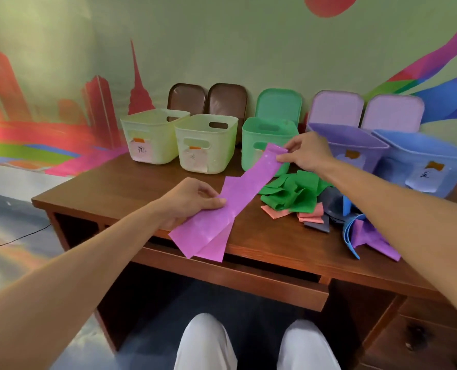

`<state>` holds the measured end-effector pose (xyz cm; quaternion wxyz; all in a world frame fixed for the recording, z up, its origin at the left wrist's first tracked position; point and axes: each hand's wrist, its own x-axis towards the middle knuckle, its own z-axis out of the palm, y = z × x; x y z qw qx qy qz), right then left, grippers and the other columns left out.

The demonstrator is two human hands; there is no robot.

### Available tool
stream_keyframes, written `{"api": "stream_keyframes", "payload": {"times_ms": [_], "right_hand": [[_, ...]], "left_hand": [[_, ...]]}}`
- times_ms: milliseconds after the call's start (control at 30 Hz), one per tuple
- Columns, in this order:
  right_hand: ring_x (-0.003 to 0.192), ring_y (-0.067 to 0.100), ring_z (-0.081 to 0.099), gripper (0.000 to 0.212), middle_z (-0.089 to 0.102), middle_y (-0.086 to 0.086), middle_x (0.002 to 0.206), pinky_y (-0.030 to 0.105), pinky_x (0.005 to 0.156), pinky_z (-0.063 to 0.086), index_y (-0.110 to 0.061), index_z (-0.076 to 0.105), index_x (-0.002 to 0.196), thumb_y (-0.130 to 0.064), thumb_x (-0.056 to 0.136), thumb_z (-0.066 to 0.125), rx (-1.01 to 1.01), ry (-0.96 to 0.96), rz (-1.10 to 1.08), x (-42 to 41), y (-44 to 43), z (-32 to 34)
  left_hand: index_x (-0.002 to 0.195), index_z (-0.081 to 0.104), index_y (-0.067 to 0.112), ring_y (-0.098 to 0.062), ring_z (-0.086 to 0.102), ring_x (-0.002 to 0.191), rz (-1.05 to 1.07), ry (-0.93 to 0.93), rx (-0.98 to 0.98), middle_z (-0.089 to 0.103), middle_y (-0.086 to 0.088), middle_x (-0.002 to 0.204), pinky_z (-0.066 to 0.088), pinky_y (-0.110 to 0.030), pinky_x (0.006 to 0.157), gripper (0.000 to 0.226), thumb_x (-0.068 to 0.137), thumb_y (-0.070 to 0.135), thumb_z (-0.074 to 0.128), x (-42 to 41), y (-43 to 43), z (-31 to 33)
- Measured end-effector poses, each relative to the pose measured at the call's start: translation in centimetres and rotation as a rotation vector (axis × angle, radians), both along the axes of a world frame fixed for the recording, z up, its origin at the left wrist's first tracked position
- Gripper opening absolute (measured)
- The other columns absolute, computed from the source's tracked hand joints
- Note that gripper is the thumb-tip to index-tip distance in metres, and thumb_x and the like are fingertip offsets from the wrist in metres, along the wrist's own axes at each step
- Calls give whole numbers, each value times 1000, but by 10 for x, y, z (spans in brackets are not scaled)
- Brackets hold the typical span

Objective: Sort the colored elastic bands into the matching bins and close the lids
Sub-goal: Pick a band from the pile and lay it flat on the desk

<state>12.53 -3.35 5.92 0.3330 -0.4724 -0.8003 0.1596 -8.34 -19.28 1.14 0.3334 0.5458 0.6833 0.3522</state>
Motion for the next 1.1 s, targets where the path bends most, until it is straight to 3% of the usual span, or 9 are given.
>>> {"api": "stream_keyframes", "payload": {"times_ms": [233, 333, 533, 767, 967, 1100], "right_hand": [[85, 21, 64, 30, 72, 11, 96, 41, 85, 53, -6, 72, 100, -21, 75, 79, 25, -168, -3, -44, 34, -35], [83, 19, 61, 25, 71, 9, 95, 34, 82, 51, -7, 72, 101, -22, 80, 75, 31, -192, 28, -61, 46, -51], [84, 15, 57, 25, 70, 10, 99, 31, 78, 47, -8, 71, 104, -24, 84, 70, 12, -211, 57, -88, 67, -75], [94, 19, 59, 27, 69, 9, 107, 33, 85, 48, -9, 71, 108, -26, 86, 69, -31, -203, 71, -105, 88, -93], [97, 19, 61, 26, 69, 8, 106, 32, 83, 48, -12, 71, 105, -26, 84, 70, -53, -222, 62, -112, 97, -100], [97, 20, 62, 23, 69, 6, 104, 37, 84, 51, -14, 72, 101, -28, 82, 72, -26, -233, 25, -115, 99, -100]], "left_hand": [[96, 69, 16, -15, 54, 78, -47, -65, -175, 61, -4, 95, 44, -21, 59, 18, 88, 32, 65, -15, 9, -15], [99, 68, 13, -12, 59, 73, -46, -178, -230, 63, -3, 95, 47, -17, 54, 17, 90, 26, 62, -19, 13, -18], [107, 66, 10, -21, 67, 101, -64, -363, -273, 68, -8, 110, 58, -29, 72, 20, 88, 15, 64, -23, 25, -25], [102, 67, 9, -19, 69, 87, 23, -312, -265, 68, -9, 103, 57, -26, 63, 18, 85, 13, 68, -29, 36, -36], [105, 65, 8, -21, 71, 87, 20, -323, -276, 69, -7, 96, 57, -23, 58, 21, 84, 13, 68, -27, 40, -35], [106, 63, 8, -15, 69, 70, 18, -311, -273, 68, -5, 85, 55, -21, 52, 25, 83, 13, 70, -24, 41, -31]]}}
